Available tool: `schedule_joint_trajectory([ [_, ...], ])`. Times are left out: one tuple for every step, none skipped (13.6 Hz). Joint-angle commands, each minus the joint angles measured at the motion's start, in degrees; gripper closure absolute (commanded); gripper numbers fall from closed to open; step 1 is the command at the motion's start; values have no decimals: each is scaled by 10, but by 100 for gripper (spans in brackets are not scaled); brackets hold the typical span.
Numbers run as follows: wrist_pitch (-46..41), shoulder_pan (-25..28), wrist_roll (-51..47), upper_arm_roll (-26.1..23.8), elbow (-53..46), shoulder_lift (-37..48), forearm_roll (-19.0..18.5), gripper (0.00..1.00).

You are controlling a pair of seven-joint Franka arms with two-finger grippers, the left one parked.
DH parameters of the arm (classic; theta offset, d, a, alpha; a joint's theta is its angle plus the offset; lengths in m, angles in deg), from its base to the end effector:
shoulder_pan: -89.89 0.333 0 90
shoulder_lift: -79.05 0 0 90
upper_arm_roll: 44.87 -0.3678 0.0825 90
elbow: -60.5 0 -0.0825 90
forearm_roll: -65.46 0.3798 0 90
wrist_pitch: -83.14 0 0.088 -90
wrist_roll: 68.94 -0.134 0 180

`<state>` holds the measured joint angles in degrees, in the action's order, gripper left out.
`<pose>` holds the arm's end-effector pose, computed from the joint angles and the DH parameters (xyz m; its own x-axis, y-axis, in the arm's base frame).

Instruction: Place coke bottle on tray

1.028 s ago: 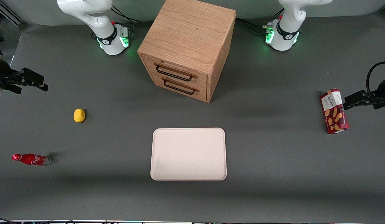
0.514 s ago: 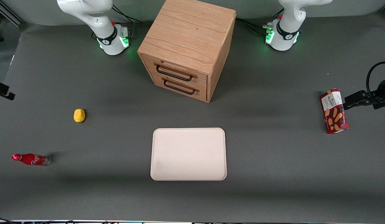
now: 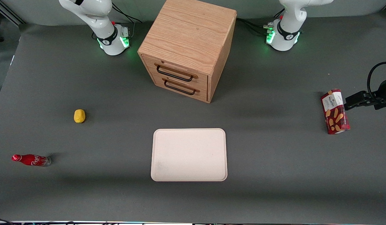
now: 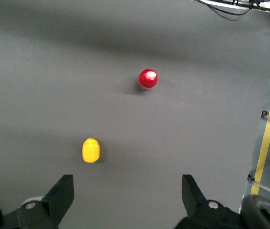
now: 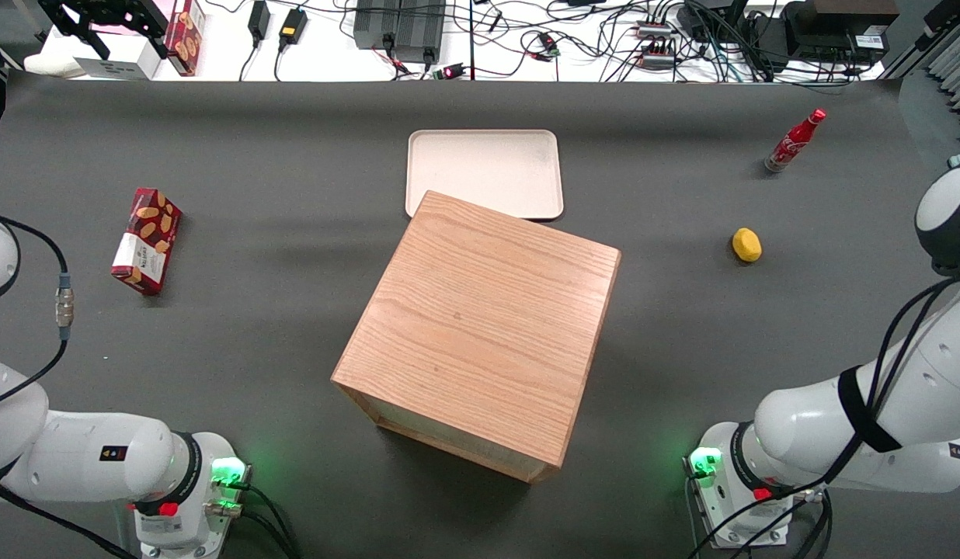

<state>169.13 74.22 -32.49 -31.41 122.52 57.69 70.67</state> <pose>0.6085 -0.2821 0.6460 0.9869 0.1544 0.0470 0.1532 -0.9878 0.0280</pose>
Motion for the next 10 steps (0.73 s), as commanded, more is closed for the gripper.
schedule_joint_trajectory([
  [-6, -35, 56, -7, -81, -58, 32, 0],
  [-6, -36, 56, -7, -93, -66, 36, 0],
  [0, -36, 57, -7, -96, -75, 37, 0],
  [14, -36, 57, -10, -95, -83, 38, 0],
  [29, -35, 57, -13, -97, -95, 50, 0],
  [49, -34, 57, -15, -97, -104, 63, 0],
  [62, -32, 57, -18, -97, -111, 65, 0],
  [70, -32, 57, -32, -97, -121, 65, 0],
  [82, -32, 58, -40, -97, -127, 65, 0],
  [93, -33, 61, -41, -97, -140, 66, 0],
])
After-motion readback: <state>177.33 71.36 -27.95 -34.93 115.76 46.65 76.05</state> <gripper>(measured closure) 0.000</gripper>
